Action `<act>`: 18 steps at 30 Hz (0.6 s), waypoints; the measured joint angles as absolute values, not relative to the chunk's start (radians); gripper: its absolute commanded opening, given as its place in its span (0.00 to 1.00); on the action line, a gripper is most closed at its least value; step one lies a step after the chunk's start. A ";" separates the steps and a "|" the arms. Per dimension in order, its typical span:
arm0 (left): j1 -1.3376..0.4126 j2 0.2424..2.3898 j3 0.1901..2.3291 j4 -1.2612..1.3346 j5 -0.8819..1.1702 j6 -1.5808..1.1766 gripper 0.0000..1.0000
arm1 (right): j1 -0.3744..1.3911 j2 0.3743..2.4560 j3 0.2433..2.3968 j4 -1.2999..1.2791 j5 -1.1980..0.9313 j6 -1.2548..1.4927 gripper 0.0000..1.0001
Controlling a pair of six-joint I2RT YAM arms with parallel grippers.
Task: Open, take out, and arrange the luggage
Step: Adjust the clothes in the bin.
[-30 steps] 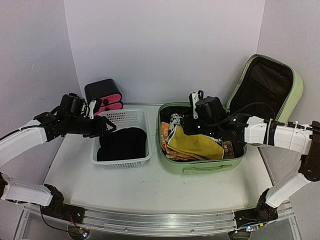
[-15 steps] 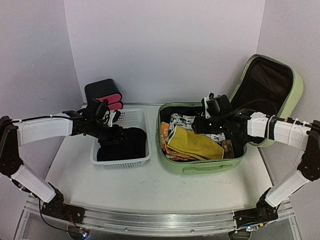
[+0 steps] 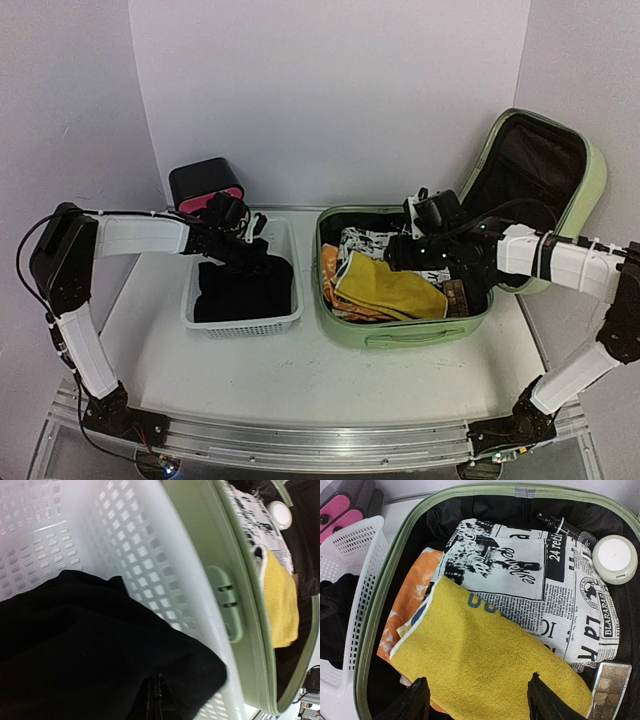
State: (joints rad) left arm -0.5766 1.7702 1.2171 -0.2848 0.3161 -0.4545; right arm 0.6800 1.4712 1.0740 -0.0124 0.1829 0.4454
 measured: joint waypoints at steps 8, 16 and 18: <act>-0.528 1.954 1.278 -0.258 0.297 -0.500 0.00 | 0.680 1.460 1.074 -0.037 0.196 0.445 0.67; -0.517 2.008 1.307 -0.228 0.333 -0.532 0.05 | 0.680 1.477 1.074 -0.060 0.215 0.445 0.69; -0.525 1.976 1.301 -0.242 0.318 -0.522 0.10 | 0.678 1.481 1.073 -0.071 0.223 0.445 0.70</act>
State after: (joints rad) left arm -0.5251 1.9762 1.3010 -0.2417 0.3176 -0.5220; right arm 0.6785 1.4811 1.0733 -0.0708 0.2226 0.4454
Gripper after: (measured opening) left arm 0.041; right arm 0.686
